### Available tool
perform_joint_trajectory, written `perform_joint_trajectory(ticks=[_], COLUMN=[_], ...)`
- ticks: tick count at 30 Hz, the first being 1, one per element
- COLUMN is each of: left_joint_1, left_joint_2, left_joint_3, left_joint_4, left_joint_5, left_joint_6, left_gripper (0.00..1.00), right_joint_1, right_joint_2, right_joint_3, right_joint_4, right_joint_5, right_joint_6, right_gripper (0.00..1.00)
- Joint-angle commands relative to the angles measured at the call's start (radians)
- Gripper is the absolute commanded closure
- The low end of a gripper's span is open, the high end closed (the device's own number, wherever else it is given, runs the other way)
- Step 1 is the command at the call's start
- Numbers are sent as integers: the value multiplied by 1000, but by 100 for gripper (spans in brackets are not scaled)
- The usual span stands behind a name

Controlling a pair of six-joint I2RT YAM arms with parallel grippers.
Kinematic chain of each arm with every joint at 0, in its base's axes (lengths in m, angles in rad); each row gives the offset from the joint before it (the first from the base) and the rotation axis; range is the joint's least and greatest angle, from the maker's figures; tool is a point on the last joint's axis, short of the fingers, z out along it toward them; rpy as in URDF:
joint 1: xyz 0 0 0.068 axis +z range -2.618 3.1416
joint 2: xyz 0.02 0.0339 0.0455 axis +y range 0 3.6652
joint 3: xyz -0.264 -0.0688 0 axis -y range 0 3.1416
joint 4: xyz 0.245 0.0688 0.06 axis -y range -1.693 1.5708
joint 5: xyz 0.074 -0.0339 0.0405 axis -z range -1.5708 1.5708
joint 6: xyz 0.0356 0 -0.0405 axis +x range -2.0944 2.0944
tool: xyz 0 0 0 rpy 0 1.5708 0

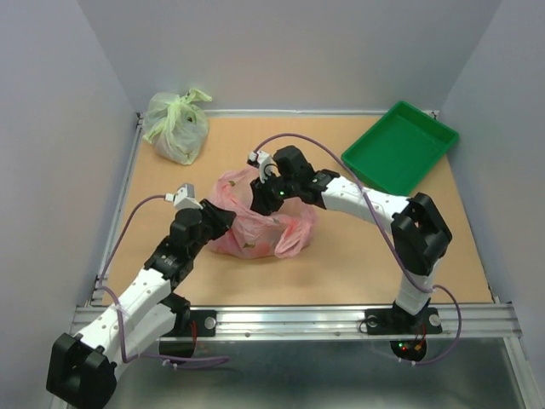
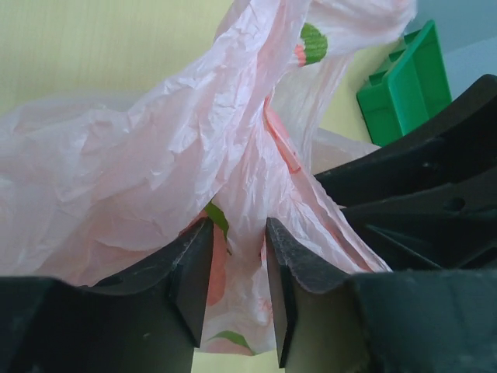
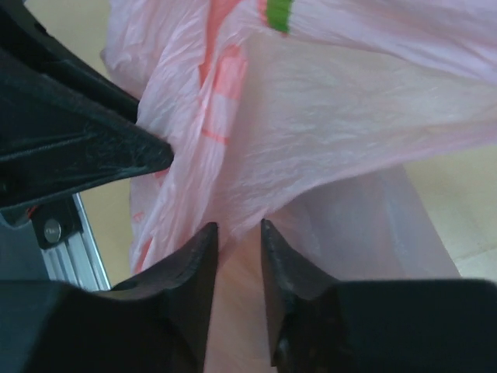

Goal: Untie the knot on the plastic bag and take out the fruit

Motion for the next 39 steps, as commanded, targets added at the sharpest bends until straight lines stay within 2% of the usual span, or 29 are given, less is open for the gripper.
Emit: perform_joint_trajectory(ticks=[1, 3, 4, 6, 11, 12, 14, 17, 20, 22, 24, 25, 28, 30, 31, 32, 33, 34, 35, 37, 39], left_joint_1=[-5, -6, -8, -8, -5, -5, -6, -5, -5, -6, -5, -5, -5, -5, -6, -6, -8, -9, -9, -9, -11], left_joint_2=[4, -9, -15, -33, -68, -79, -90, -107, -116, -110, -84, -73, -9, 48, 65, 79, 96, 96, 94, 65, 22], left_joint_3=[7, 3, 3, 4, 9, 4, -5, -20, -66, -75, -71, -66, -25, 21, 38, 53, 75, 77, 75, 55, 31], left_joint_4=[106, 109, 109, 100, 46, 40, 37, 76, 156, 173, 164, 156, 147, 146, 144, 144, 141, 138, 138, 130, 106], left_joint_5=[-27, -45, -56, -66, -112, -119, -131, -134, -129, -139, -172, -207, -284, -298, -275, -255, -237, -200, -186, -165, -146], left_joint_6=[-7, 0, 10, 26, 82, 87, 104, 145, 156, 141, 124, 122, 115, 122, 147, 159, 171, 185, 188, 193, 187], left_gripper=[67, 81, 92, 100, 100, 100, 100, 100, 100, 100, 100, 100, 100, 100, 100, 100, 100, 100, 100, 100, 99], right_joint_1=[12, 10, 9, -5, -117, -134, -185, -218, -217, -217, -223, -244, -302, -304, -305, -302, -298, -274, -257, -214, -134], right_joint_2=[-55, -55, -55, -53, -73, -79, -95, -124, -153, -176, -211, -222, -257, -244, -227, -233, -247, -282, -305, -346, -401], right_joint_3=[-25, -31, -41, -41, 5, 27, 45, 59, 33, -31, -74, -99, -111, -70, -50, -42, -54, -67, -83, -143, -195], right_joint_4=[40, 44, 47, 50, 53, 54, 53, 53, 65, 80, 99, 114, 177, 183, 171, 160, 160, 160, 160, 160, 160], right_joint_5=[-83, -60, -26, 78, 236, 333, 408, 396, 272, 332, 520, 555, 577, 563, 531, 491, 418, 408, 411, 422, 431], right_joint_6=[-14, -31, -41, -37, -15, -15, -2, 9, 27, 47, 63, 84, 130, 88, 81, 86, 92, 95, 96, 87, 84], right_gripper=[70, 88, 100, 100, 100, 99, 100, 100, 100, 100, 100, 100, 99, 99, 94, 83, 70, 43, 34, 26, 25])
